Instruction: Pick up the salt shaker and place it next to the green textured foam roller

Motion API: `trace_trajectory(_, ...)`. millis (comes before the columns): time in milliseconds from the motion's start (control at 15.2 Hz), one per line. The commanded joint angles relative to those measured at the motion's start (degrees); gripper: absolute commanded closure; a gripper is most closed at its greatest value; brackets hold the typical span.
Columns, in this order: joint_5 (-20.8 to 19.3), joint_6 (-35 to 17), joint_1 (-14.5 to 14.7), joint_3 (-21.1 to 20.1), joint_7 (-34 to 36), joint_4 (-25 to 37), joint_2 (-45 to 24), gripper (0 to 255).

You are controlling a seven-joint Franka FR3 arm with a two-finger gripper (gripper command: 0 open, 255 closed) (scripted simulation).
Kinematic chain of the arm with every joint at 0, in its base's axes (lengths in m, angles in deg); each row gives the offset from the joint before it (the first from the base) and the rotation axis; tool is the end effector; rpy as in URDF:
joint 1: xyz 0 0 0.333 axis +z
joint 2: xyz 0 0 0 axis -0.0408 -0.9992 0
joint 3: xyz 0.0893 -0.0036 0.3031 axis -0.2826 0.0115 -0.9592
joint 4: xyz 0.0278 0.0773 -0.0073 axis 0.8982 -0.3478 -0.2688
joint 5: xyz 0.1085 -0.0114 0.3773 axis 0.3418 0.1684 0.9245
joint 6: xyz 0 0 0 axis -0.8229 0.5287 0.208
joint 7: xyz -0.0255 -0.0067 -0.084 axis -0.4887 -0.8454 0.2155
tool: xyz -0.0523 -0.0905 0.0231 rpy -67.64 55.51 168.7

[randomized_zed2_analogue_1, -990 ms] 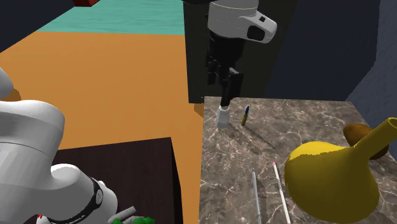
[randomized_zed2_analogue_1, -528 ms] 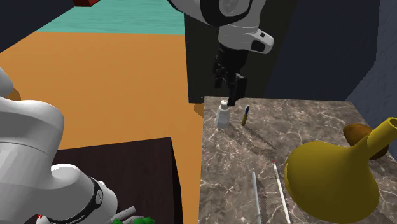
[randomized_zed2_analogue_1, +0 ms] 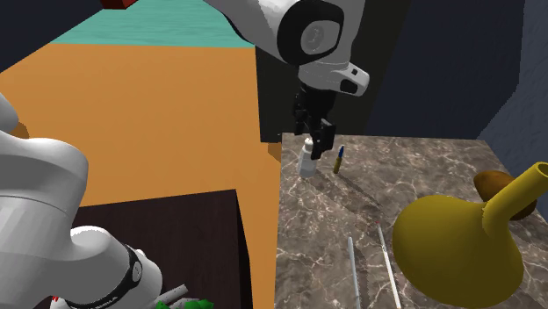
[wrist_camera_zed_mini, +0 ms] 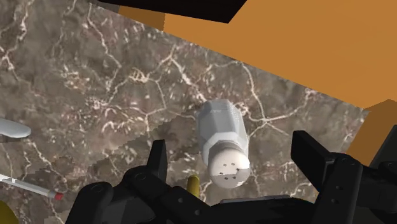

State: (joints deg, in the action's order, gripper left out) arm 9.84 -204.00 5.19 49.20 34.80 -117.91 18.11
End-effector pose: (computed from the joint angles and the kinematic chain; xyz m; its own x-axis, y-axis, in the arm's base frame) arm 0.4546 0.2157 0.3662 0.9733 0.2013 -0.1100 0.2095 -0.9754 0.0683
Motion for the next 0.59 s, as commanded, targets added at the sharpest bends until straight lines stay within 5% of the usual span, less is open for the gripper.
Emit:
trace_trajectory(0,-0.1,-0.6,0.0,0.0,0.0,-0.3,-0.3,0)
trace_trajectory(396,-0.1,-0.5,0.0,0.0,0.0,-0.3,-0.3,0)
trace_trajectory(462,-0.1,-0.5,0.0,0.0,0.0,-0.3,-0.3,255)
trace_trajectory(528,-0.1,-0.5,0.0,0.0,0.0,-0.3,-0.3,255)
